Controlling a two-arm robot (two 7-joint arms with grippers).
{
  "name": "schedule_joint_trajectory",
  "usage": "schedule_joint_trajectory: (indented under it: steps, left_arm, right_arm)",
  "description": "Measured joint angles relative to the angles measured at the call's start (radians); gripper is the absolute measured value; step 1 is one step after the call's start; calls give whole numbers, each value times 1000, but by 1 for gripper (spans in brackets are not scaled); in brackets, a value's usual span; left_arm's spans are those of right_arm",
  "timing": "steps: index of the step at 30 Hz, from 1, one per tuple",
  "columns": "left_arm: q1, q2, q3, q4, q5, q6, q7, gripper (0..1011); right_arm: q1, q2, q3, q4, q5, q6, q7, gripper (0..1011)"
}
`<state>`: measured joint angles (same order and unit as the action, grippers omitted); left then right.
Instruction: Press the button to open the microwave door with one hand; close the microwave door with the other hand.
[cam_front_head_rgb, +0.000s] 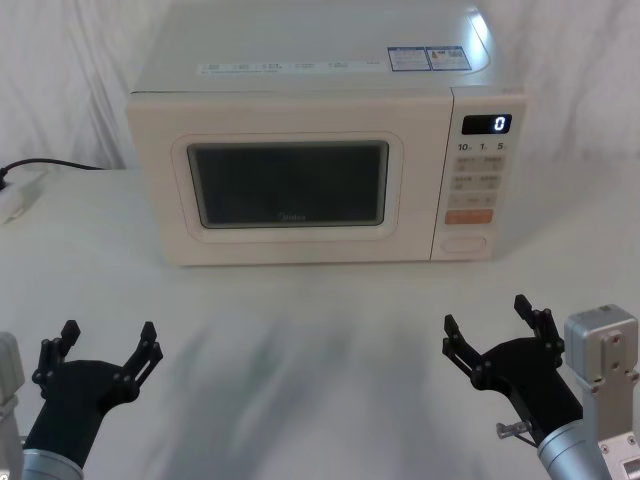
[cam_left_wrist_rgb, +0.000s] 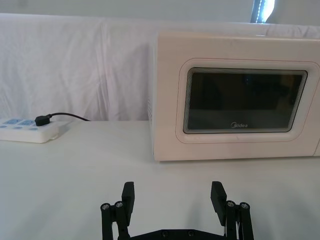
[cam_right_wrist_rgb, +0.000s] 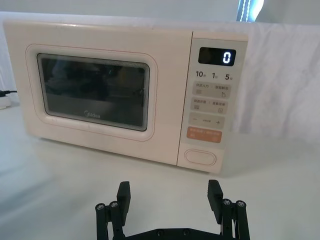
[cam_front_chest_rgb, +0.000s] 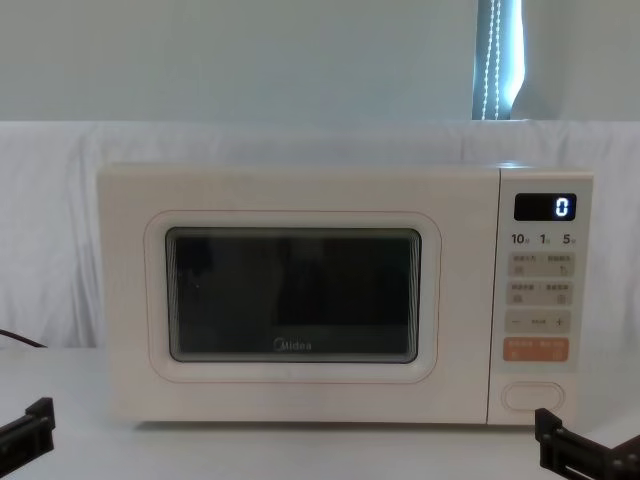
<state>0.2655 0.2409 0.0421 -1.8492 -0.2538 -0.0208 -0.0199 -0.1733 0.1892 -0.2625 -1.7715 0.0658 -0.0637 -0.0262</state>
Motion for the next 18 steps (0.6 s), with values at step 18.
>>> schedule_joint_trajectory:
  steps: [18]
  left_arm:
    - [0, 0, 0, 0, 0, 0, 0, 1001]
  right_arm:
    - [0, 0, 0, 0, 0, 0, 0, 819]
